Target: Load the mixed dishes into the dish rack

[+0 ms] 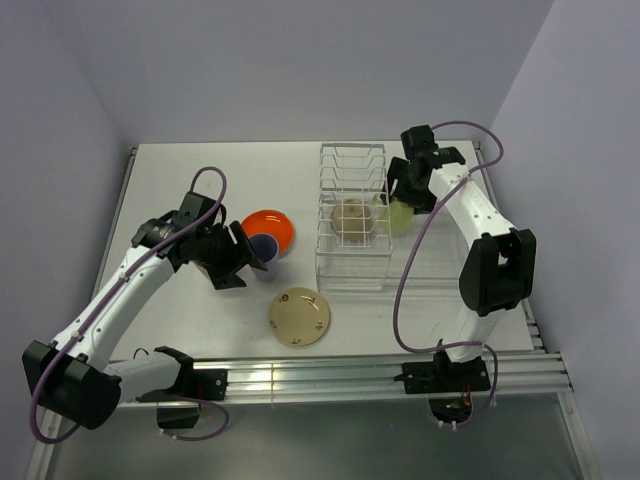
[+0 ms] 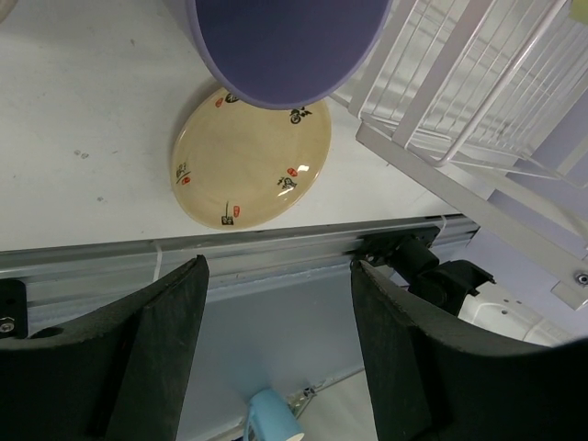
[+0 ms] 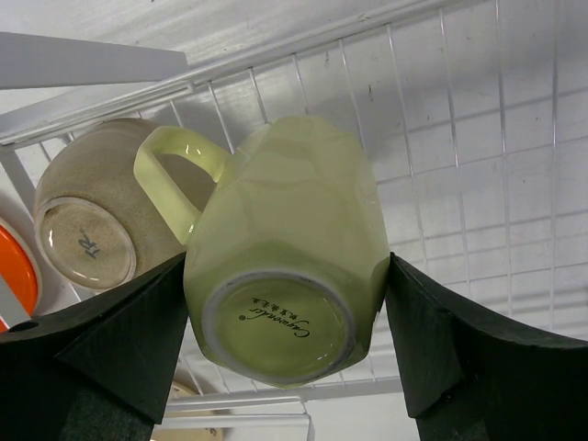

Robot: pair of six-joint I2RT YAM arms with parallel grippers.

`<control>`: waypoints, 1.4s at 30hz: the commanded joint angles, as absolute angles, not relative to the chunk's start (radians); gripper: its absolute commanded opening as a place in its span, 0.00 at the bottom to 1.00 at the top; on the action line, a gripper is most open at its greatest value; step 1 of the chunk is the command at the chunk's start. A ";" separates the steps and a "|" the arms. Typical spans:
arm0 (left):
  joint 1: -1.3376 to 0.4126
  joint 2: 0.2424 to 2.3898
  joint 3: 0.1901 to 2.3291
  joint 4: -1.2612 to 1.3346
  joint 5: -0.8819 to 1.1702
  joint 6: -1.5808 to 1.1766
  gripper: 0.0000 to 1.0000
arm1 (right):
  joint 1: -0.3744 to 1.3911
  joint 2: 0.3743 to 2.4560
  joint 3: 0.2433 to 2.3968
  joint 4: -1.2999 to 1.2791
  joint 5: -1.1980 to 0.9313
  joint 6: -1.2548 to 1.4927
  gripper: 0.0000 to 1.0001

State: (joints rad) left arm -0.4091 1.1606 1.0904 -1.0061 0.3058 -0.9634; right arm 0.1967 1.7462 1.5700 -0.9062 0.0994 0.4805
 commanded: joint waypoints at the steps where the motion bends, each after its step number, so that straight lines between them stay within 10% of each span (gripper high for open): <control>1: -0.416 1.169 1.115 -0.982 0.295 -0.960 0.69 | 0.204 1.658 1.595 -0.880 0.094 0.491 0.80; 42: -0.422 1.236 1.111 -0.937 0.293 -0.953 0.70 | 0.195 1.617 1.491 -0.857 0.115 0.452 0.91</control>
